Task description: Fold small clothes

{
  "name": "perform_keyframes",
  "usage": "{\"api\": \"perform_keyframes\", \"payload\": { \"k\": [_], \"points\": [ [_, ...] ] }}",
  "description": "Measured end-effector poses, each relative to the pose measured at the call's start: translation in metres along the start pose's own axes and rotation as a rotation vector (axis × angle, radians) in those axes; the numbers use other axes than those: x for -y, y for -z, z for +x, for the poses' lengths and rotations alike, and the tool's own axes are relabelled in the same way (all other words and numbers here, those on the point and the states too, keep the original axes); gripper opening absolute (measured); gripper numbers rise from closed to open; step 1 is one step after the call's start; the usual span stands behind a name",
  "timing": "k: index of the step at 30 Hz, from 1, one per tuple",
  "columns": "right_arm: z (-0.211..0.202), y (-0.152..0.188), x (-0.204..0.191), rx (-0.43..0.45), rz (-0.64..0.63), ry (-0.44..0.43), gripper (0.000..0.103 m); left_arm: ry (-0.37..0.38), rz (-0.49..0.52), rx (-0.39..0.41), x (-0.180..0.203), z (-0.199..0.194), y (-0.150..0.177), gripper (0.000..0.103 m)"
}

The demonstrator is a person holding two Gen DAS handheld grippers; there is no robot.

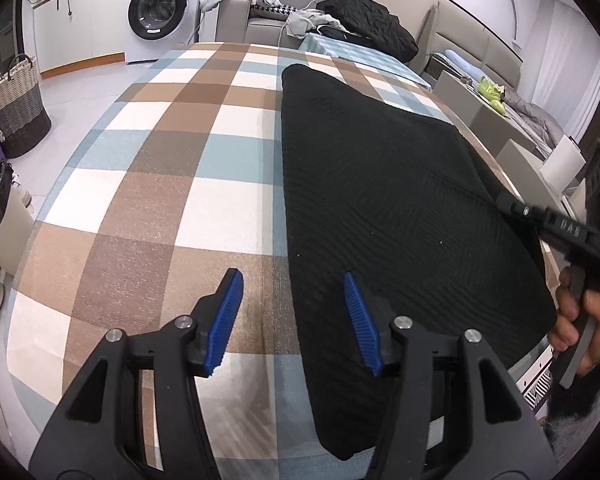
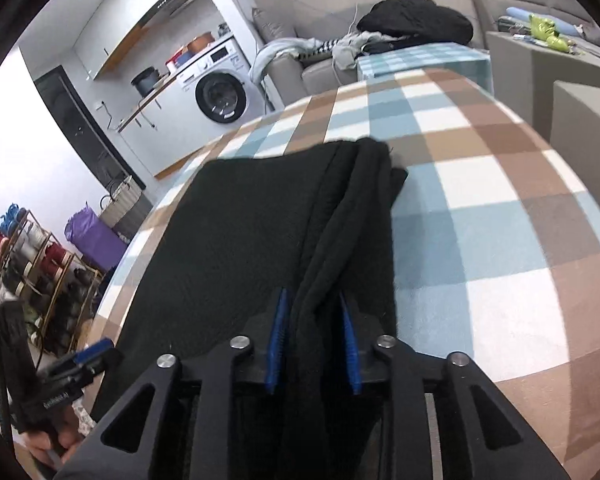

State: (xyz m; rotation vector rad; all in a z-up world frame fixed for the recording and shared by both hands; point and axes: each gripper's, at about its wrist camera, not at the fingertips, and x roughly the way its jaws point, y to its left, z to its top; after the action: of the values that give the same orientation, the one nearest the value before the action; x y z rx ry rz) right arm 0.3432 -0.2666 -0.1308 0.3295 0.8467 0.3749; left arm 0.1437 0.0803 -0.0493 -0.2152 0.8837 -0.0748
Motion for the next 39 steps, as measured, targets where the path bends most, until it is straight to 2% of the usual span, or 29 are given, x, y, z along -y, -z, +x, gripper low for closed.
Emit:
{"api": "perform_keyframes", "payload": {
  "k": [3,6,9,11,17,19,23,25,26,33,34,35,36,37,39],
  "points": [
    [0.003,-0.007,0.010,0.023,0.055,-0.010,0.027,-0.002,0.007,-0.005,0.002,0.002,0.001,0.050],
    [0.004,-0.013,0.017,0.029,0.086,0.022,0.013,-0.006,0.012,-0.005,0.003,0.001,0.003,0.051],
    [0.010,-0.009,0.022,-0.006,0.075,0.079,0.013,-0.010,0.013,-0.010,0.002,0.003,0.003,0.052],
    [0.009,-0.004,0.026,-0.026,0.087,0.067,0.014,-0.006,0.014,-0.015,0.002,0.002,0.004,0.052],
    [-0.029,0.024,0.022,0.002,0.105,-0.055,0.031,0.018,0.011,-0.027,0.000,-0.004,0.017,0.053],
    [-0.039,0.037,0.017,0.000,0.103,-0.083,0.043,0.023,0.023,-0.033,0.001,-0.008,0.024,0.054],
    [-0.056,0.059,0.007,0.010,0.089,-0.128,0.046,0.030,0.034,-0.029,0.000,-0.017,0.034,0.058],
    [-0.061,0.065,0.001,0.011,0.076,-0.129,0.060,0.042,0.028,-0.035,-0.002,-0.020,0.037,0.059],
    [-0.062,0.068,0.000,0.006,0.073,-0.133,0.062,0.046,0.027,-0.037,-0.003,-0.021,0.038,0.060],
    [-0.056,0.084,-0.006,-0.035,0.053,-0.133,0.063,0.094,0.011,-0.045,-0.004,-0.023,0.044,0.060],
    [-0.055,0.084,-0.008,-0.037,0.036,-0.120,0.062,0.099,0.010,-0.042,-0.004,-0.022,0.044,0.058],
    [-0.054,0.084,-0.008,-0.036,0.029,-0.108,0.060,0.111,0.010,-0.041,-0.003,-0.022,0.044,0.048],
    [-0.053,0.085,-0.008,-0.038,0.025,-0.103,0.054,0.127,0.014,-0.046,-0.001,-0.021,0.044,0.035],
    [-0.052,0.086,-0.008,-0.042,0.026,-0.105,0.047,0.144,0.019,-0.052,0.001,-0.020,0.045,0.030],
    [-0.050,0.088,-0.008,-0.043,0.020,-0.099,0.041,0.124,0.038,-0.041,0.007,-0.019,0.045,0.023]
  ]
}}
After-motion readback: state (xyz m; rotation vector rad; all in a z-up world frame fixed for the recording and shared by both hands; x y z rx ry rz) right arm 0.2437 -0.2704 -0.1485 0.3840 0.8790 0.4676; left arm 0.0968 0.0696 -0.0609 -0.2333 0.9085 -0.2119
